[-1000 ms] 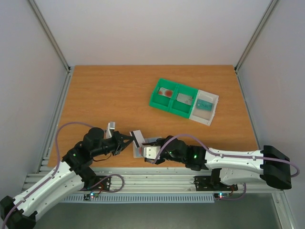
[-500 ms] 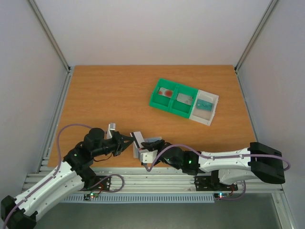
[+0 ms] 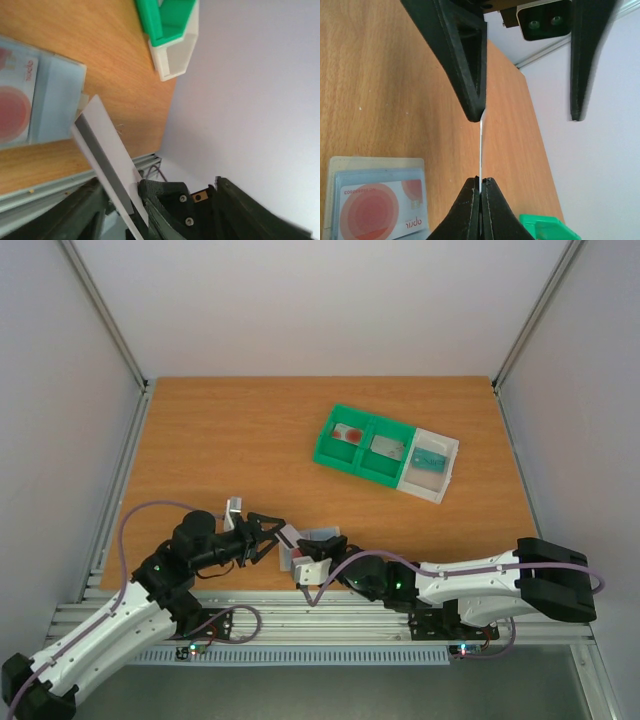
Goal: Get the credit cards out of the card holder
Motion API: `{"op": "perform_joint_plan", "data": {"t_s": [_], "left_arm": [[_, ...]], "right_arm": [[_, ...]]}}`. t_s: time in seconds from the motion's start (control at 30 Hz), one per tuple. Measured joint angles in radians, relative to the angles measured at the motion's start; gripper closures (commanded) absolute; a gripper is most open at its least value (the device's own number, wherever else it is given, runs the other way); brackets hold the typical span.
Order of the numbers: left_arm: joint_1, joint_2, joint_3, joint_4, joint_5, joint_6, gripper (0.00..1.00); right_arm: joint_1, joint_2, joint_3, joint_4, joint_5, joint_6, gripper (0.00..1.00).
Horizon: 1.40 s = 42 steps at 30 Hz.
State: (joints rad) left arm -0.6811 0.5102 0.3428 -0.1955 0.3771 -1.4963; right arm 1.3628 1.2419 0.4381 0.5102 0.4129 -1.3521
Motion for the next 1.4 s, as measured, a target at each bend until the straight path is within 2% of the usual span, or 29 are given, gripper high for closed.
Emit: {"op": "perform_joint_plan", "data": {"t_s": [0.17, 0.23, 0.43, 0.6, 0.73, 0.93, 1.2, 1.4], "left_arm": [[-0.001, -0.02, 0.003, 0.004, -0.002, 0.028, 0.07], [-0.001, -0.021, 0.017, -0.019, -0.004, 0.048, 0.01], [-0.001, -0.019, 0.144, -0.182, -0.034, 0.175, 0.01], [-0.001, -0.021, 0.261, -0.319, -0.092, 0.317, 0.01], [-0.001, -0.03, 0.291, -0.409, -0.143, 0.409, 0.01], [-0.001, -0.051, 0.294, -0.496, -0.2, 0.501, 0.01], [-0.001, -0.054, 0.261, -0.51, -0.221, 0.543, 0.01], [-0.001, -0.001, 0.246, -0.511, -0.217, 0.557, 0.01]], "right_arm": [[0.01, -0.001, 0.0, -0.006, 0.016, 0.029, 0.99], [0.011, -0.012, 0.0, -0.026, 0.024, 0.067, 0.99], [0.012, -0.058, 0.042, -0.175, 0.052, 0.215, 0.99], [0.006, -0.059, 0.152, -0.359, 0.093, 0.378, 0.99], [-0.033, -0.059, 0.269, -0.537, 0.077, 0.529, 0.99], [-0.192, -0.065, 0.415, -0.759, -0.033, 0.756, 0.99], [-0.428, -0.098, 0.467, -0.948, -0.188, 0.989, 0.99], [-0.633, -0.077, 0.512, -1.044, -0.304, 1.116, 0.99]]}}
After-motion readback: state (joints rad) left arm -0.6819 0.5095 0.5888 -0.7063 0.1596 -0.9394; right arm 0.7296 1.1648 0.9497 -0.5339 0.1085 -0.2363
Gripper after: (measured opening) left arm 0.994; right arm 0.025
